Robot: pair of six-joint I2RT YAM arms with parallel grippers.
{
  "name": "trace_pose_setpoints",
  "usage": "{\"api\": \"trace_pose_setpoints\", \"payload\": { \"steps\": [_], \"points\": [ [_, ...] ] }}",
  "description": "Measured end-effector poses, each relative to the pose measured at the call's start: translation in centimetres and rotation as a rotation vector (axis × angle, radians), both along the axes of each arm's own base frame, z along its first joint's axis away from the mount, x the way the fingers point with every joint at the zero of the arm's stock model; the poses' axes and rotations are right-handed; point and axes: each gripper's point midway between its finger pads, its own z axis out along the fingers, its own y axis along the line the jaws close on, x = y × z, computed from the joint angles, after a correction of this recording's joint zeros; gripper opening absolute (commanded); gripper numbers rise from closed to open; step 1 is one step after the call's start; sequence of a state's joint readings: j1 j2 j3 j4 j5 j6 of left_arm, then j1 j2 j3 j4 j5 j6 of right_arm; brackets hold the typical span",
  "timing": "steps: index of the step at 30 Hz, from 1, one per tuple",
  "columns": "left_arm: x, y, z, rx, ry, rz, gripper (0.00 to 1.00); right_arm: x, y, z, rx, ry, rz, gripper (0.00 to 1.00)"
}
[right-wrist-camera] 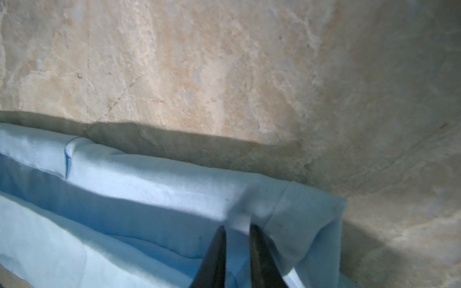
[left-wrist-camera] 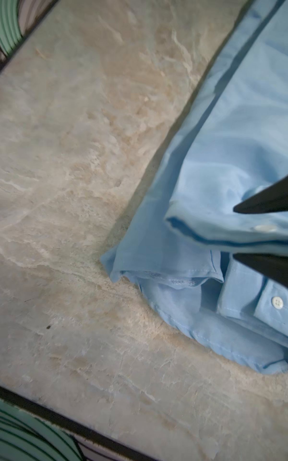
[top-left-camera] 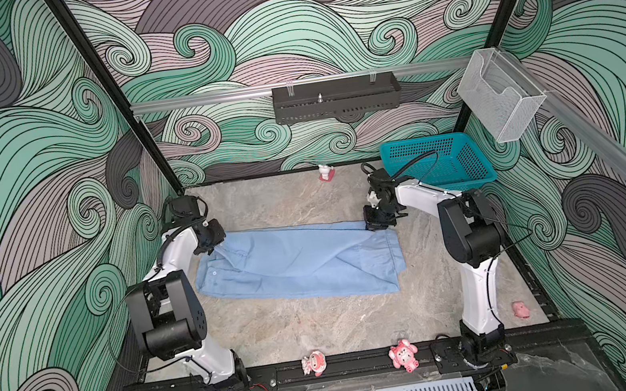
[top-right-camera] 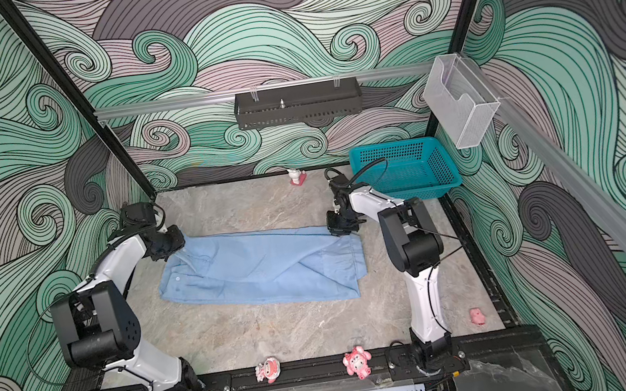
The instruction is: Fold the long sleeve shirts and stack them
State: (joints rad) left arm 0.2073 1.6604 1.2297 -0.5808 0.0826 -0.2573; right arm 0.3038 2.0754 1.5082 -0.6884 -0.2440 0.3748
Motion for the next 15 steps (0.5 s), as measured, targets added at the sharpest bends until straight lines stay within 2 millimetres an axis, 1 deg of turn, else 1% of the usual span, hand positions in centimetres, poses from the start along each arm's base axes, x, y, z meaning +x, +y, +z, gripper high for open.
{"api": "trace_pose_setpoints", "payload": {
  "steps": [2,4,6,8,10,11,12,13,14,15],
  "points": [
    [-0.3,0.3,-0.1,-0.001,0.015,0.014,0.55,-0.5,-0.2,0.6,-0.014,0.005,0.0,0.33],
    [-0.3,0.9,0.9,0.016,0.012,0.028,0.6,-1.1,-0.5,2.2,-0.03,-0.013,-0.004,0.35],
    [-0.1,1.5,2.5,0.047,-0.018,0.038,0.61,-2.3,-1.0,4.5,-0.038,-0.05,-0.015,0.36],
    [-0.2,1.5,4.6,0.068,-0.068,0.025,0.59,-4.1,-1.4,7.2,-0.036,-0.097,-0.023,0.37],
    [-0.4,0.9,6.9,0.056,-0.133,0.005,0.54,-5.9,-1.3,9.2,-0.023,-0.135,-0.023,0.37],
    [-0.4,0.4,7.8,0.037,-0.166,-0.007,0.51,-6.9,-1.0,9.8,-0.015,-0.145,-0.017,0.37],
    [-0.5,-0.5,8.6,0.007,-0.199,-0.029,0.47,-8.0,-0.6,9.9,-0.009,-0.145,-0.01,0.37],
    [-0.5,-1.6,9.0,-0.032,-0.217,-0.054,0.43,-9.4,-0.1,9.4,-0.007,-0.13,0.001,0.37],
    [-0.6,-2.9,8.9,-0.074,-0.218,-0.081,0.4,-10.5,0.3,8.7,-0.008,-0.109,0.011,0.37],
    [-0.5,-4.5,8.5,-0.127,-0.209,-0.118,0.35,-11.7,0.8,7.6,-0.014,-0.078,0.023,0.36]
  ]
}}
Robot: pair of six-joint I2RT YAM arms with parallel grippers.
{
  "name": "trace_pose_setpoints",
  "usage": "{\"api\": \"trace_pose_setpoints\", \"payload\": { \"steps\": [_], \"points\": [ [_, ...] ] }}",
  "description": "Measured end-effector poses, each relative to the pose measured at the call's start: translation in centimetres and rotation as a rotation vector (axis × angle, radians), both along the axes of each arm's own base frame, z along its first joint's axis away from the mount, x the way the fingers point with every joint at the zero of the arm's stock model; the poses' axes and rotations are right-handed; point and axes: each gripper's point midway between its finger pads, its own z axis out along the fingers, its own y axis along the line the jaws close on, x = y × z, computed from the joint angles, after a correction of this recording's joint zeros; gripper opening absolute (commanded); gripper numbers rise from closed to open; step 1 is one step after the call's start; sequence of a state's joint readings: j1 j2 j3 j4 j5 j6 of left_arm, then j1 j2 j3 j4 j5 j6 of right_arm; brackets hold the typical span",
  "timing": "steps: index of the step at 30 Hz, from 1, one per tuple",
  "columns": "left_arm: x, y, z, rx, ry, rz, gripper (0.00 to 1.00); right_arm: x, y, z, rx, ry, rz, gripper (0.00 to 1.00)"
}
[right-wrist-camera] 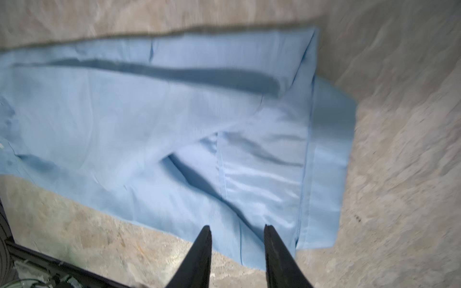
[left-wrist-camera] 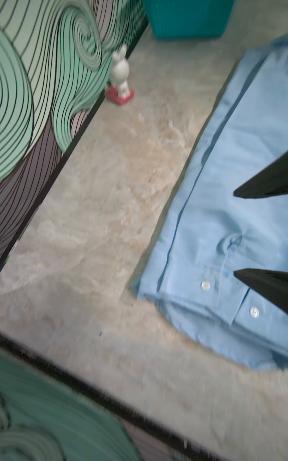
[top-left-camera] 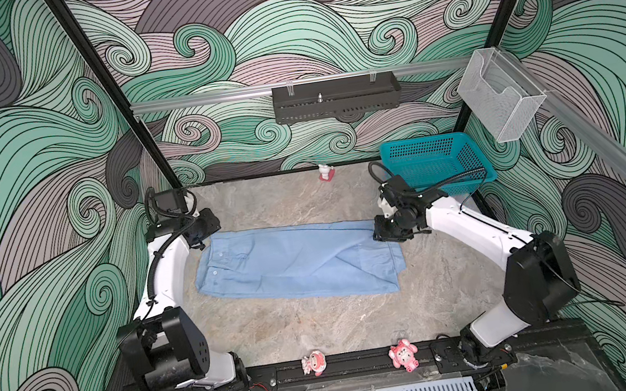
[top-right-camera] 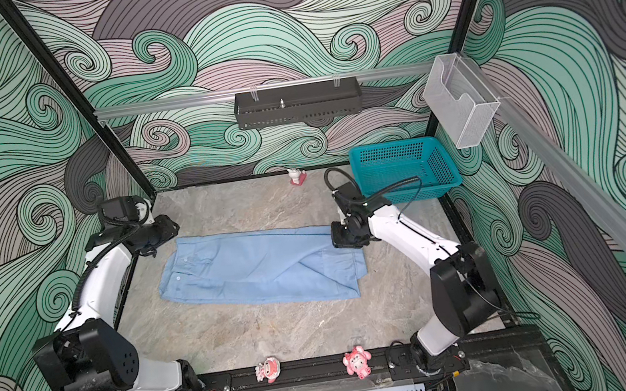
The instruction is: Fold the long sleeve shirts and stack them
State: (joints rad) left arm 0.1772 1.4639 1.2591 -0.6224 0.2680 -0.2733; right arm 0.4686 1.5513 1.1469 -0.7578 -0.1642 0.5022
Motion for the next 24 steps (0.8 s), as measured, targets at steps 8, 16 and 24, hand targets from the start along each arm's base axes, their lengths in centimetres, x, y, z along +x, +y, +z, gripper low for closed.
{"api": "trace_pose_setpoints", "payload": {
  "steps": [8,16,24],
  "points": [
    [-2.6,-9.6,-11.8,-0.329,0.415,-0.155,0.24,-5.2,1.3,-7.4,-0.074,0.203,0.011,0.36],
    [-7.6,-9.8,-18.2,-0.384,0.725,-0.011,0.21,-0.4,1.3,-9.2,-0.143,0.208,0.01,0.35],
    [-11.5,-11.7,-18.2,-0.479,0.778,0.026,0.23,11.3,1.7,-9.1,-0.202,0.064,0.039,0.32]
  ]
}}
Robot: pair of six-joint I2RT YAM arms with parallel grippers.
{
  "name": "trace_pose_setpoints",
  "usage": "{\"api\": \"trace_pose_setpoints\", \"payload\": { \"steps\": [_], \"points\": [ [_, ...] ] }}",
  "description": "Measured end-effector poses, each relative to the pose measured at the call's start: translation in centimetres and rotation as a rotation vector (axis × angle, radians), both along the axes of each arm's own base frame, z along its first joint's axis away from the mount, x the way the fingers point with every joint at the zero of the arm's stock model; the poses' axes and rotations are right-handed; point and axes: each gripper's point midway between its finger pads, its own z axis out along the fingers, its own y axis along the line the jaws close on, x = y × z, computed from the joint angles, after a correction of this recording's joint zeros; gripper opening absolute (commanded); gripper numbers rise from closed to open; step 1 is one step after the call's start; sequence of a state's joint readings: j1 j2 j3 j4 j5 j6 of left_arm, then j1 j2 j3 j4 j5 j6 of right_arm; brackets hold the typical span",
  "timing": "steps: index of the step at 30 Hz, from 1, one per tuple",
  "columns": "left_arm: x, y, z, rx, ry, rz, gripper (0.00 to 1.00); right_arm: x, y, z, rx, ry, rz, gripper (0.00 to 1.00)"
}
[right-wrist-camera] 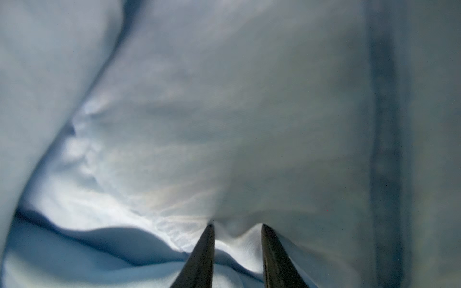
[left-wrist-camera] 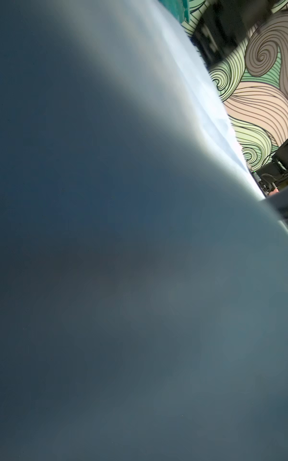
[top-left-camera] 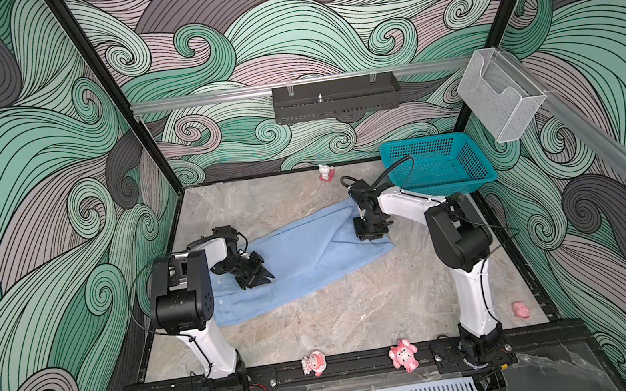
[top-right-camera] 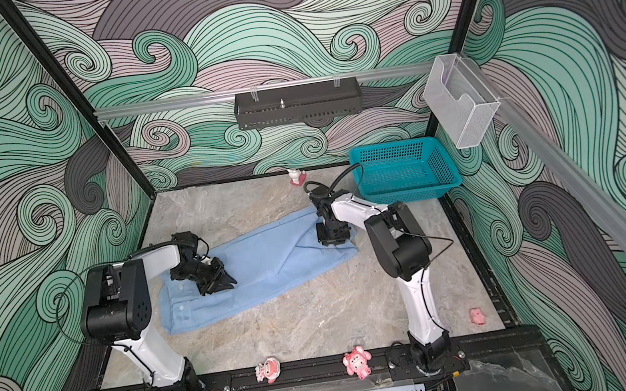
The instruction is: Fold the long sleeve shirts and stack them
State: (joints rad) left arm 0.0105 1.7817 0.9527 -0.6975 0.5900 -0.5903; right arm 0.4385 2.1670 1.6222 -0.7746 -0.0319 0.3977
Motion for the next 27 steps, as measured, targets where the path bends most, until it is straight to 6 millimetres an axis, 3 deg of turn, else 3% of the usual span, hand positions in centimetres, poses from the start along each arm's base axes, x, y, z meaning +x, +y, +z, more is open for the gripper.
{"api": "trace_pose_setpoints", "payload": {
  "steps": [5,8,11,15,17,19,22,27],
  "points": [
    [-3.3,-2.9,0.5,-0.026,0.032,-0.048,0.27,6.1,1.9,0.5,0.035,-0.082,0.028,0.34],
    [-3.8,-4.7,2.4,-0.05,-0.008,-0.089,0.34,6.9,3.1,1.3,0.08,-0.1,0.04,0.37],
    [-2.0,-4.9,6.7,-0.039,-0.124,-0.105,0.42,5.7,3.8,4.2,0.122,-0.127,0.037,0.42],
    [2.7,-3.0,13.1,0.063,-0.326,-0.117,0.45,2.4,4.8,11.8,0.205,-0.214,0.006,0.47],
    [4.1,-1.5,14.4,0.13,-0.369,-0.125,0.47,0.5,5.5,14.6,0.26,-0.249,-0.008,0.5],
    [4.7,0.1,13.8,0.21,-0.341,-0.148,0.48,-1.9,6.5,15.5,0.31,-0.247,-0.015,0.53],
    [4.6,2.2,10.4,0.324,-0.224,-0.202,0.51,-5.2,7.9,12.1,0.329,-0.149,-0.037,0.56],
    [1.9,3.9,5.2,0.398,-0.023,-0.301,0.53,-9.8,7.9,2.2,0.243,0.094,-0.11,0.61]
  ]
}}
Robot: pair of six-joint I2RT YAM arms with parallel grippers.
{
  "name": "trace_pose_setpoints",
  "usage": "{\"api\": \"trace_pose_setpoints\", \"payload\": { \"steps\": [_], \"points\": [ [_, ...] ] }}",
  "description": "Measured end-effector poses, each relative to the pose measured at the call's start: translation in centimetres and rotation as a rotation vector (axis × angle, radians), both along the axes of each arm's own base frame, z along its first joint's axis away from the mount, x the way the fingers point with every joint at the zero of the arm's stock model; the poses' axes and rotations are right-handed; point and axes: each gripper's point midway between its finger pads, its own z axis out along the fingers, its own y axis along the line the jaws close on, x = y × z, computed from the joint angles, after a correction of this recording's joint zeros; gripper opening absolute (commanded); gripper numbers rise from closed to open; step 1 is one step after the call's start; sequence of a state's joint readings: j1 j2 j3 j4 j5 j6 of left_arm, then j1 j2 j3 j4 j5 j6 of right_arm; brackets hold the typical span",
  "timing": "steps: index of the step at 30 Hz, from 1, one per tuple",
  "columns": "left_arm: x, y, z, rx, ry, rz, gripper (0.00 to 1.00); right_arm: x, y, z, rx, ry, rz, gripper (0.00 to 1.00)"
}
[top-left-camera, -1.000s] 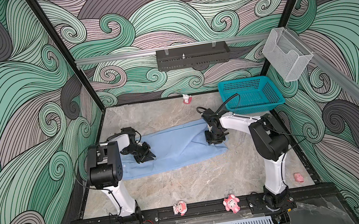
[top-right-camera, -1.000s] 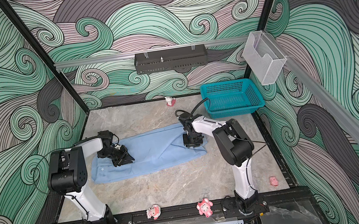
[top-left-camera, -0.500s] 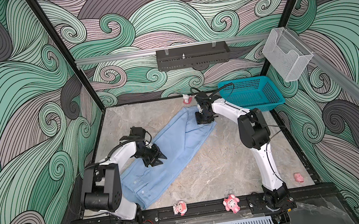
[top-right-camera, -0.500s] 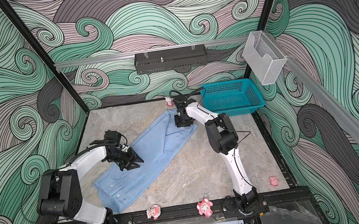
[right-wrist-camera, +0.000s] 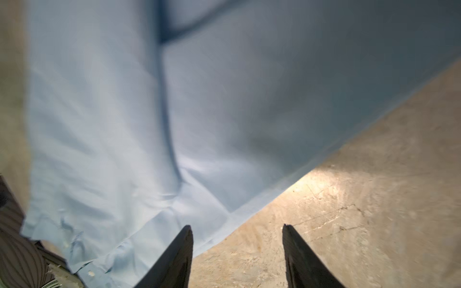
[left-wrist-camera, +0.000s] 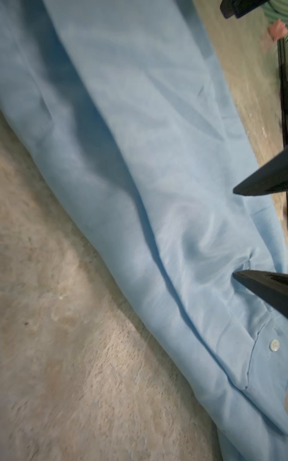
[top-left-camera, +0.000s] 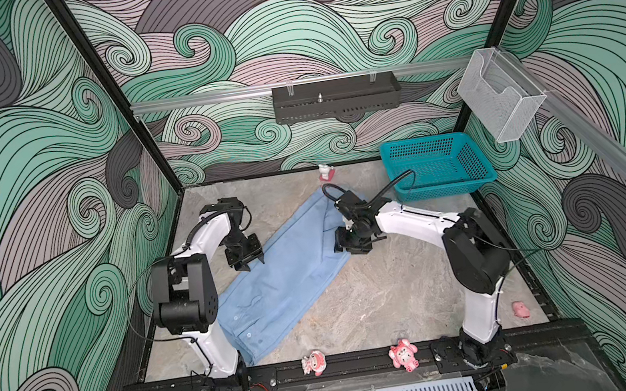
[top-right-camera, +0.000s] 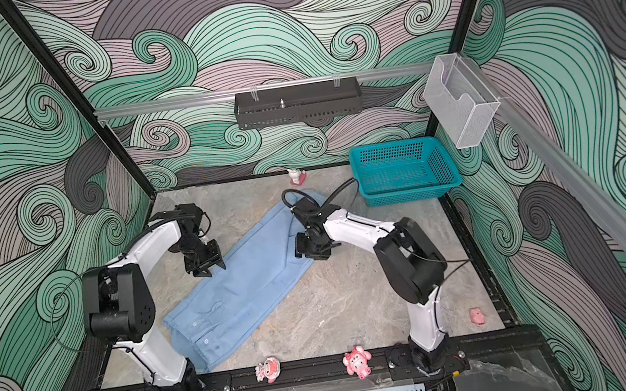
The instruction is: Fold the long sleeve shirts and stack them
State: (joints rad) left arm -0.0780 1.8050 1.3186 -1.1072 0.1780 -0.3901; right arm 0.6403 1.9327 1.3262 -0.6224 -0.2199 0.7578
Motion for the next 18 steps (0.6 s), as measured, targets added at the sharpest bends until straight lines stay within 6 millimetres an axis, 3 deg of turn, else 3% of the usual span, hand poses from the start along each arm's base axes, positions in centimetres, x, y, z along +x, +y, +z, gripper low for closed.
{"api": "trace_pose_setpoints", "payload": {
  "steps": [2,9,13,18],
  "points": [
    [-1.1,0.3,-0.9,0.013,0.038,-0.017,0.53,-0.5,-0.3,-1.5,-0.017,0.045,-0.015,0.61],
    [-5.2,0.3,-3.3,0.0,0.16,-0.04,0.49,3.6,0.1,-1.6,0.019,0.01,-0.073,0.59],
    [-6.9,-0.8,-4.6,-0.046,0.22,-0.034,0.47,7.6,-0.3,-1.4,0.037,-0.02,-0.093,0.6],
    [-7.7,-4.1,-5.2,-0.129,0.25,-0.02,0.43,14.1,-1.7,-1.2,0.034,-0.079,-0.105,0.6]
  ]
}}
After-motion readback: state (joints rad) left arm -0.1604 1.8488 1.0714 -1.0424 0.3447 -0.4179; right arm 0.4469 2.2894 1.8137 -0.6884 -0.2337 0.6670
